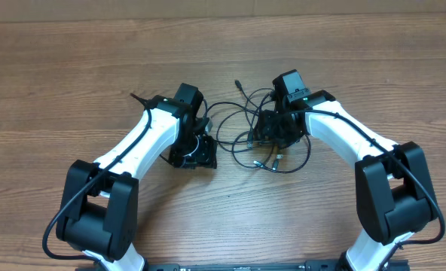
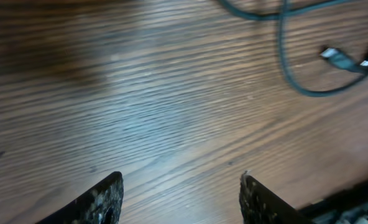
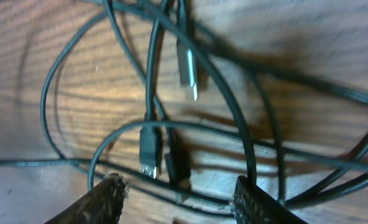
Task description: Untangle cables
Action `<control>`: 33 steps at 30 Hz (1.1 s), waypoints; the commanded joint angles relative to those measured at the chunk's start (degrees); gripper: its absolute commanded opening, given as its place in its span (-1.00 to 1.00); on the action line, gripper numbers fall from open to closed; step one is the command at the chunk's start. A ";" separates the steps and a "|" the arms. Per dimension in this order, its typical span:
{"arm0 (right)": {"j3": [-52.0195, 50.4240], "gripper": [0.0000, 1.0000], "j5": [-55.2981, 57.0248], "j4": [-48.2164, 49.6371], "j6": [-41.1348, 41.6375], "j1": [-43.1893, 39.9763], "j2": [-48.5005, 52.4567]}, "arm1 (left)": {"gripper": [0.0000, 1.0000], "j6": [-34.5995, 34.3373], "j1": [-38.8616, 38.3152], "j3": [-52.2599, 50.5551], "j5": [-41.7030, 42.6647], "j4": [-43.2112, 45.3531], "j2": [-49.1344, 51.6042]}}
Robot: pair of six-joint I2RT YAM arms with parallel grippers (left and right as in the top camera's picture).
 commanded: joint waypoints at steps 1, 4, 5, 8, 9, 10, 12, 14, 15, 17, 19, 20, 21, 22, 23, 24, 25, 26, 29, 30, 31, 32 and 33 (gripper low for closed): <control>-0.44 0.12 5.79 1.99 0.07 0.04 0.50 | 0.23 -1.97 -0.42 -0.37 -3.28 -0.68 0.42; -0.44 0.21 9.16 4.11 0.04 0.04 0.50 | 0.26 -1.97 -0.44 -0.37 -3.28 -1.33 0.42; -0.44 0.21 10.25 4.90 0.04 0.04 0.50 | 0.27 -1.97 -0.44 -0.37 -3.28 -1.49 0.42; -0.44 0.23 11.65 6.32 0.04 0.04 0.50 | 0.28 -1.97 -0.42 -0.37 -3.28 -1.66 0.42; -0.44 0.23 11.63 6.51 0.07 0.04 0.50 | 0.28 -1.97 -0.44 -0.37 -3.28 -1.68 0.42; -0.44 0.23 11.63 6.49 0.07 0.04 0.50 | 0.29 -1.97 -0.44 -0.37 -3.28 -1.68 0.42; -0.44 0.22 11.63 6.19 0.04 0.07 0.50 | 0.29 -1.97 -0.44 -0.37 -3.28 -1.62 0.42; -0.44 0.22 11.65 6.01 0.04 0.07 0.50 | 0.29 -1.99 -0.44 -0.37 -3.28 -1.42 0.42; -0.44 0.22 11.63 5.90 0.04 0.07 0.50 | 0.29 -1.97 -0.44 -0.37 -3.28 -1.25 0.42; -0.44 0.20 11.61 5.70 0.07 0.07 0.50 | 0.30 -1.99 -0.44 -0.37 -3.28 -1.11 0.42; -0.44 0.01 11.43 4.79 0.33 0.07 0.50 | 0.30 -1.97 -0.44 -0.37 -3.28 -1.16 0.42; -0.44 -0.13 10.78 4.28 0.31 0.07 0.50 | 0.30 -1.97 -0.44 -0.37 -3.28 -1.20 0.42; -0.44 -0.22 9.55 3.80 0.31 0.07 0.52 | 0.30 -1.97 -0.44 -0.37 -3.26 -1.22 0.42; -0.44 -0.28 8.24 3.52 0.28 0.09 0.57 | 0.30 -1.97 -0.44 -0.37 -3.26 -1.20 0.42; -0.44 -0.33 6.80 3.41 0.26 0.20 0.61 | 0.30 -1.99 -0.44 -0.37 -3.26 -1.16 0.42; -0.44 -0.35 5.33 3.41 0.26 0.22 0.72 | 0.30 -1.99 -0.44 -0.37 -3.26 -1.05 0.42; -0.44 -0.36 4.22 3.41 0.28 0.24 0.76 | 0.31 -1.99 -0.44 -0.37 -3.26 -0.94 0.42; -0.44 -0.39 2.54 3.41 0.28 0.24 0.83 | 0.31 -1.99 -0.44 -0.37 -3.26 -0.79 0.42; -0.44 -0.39 -0.37 2.38 0.31 0.24 0.83 | 0.31 -1.99 -0.44 -0.37 -3.26 -0.87 0.42; -0.44 -0.36 -1.38 1.60 0.28 0.24 0.83 | 0.31 -1.99 -0.44 -0.37 -3.26 -1.01 0.42; -0.44 -0.30 -1.95 0.48 0.28 0.24 0.83 | 0.31 -1.99 -0.44 -0.37 -3.26 -1.07 0.42; -0.44 -0.21 -1.97 -0.57 0.28 0.24 0.83 | 0.31 -1.99 -0.44 -0.37 -3.26 -1.16 0.42; -0.44 -0.15 -1.95 -2.05 0.28 0.24 0.83 | 0.32 -1.99 -0.44 -0.37 -3.26 -1.20 0.42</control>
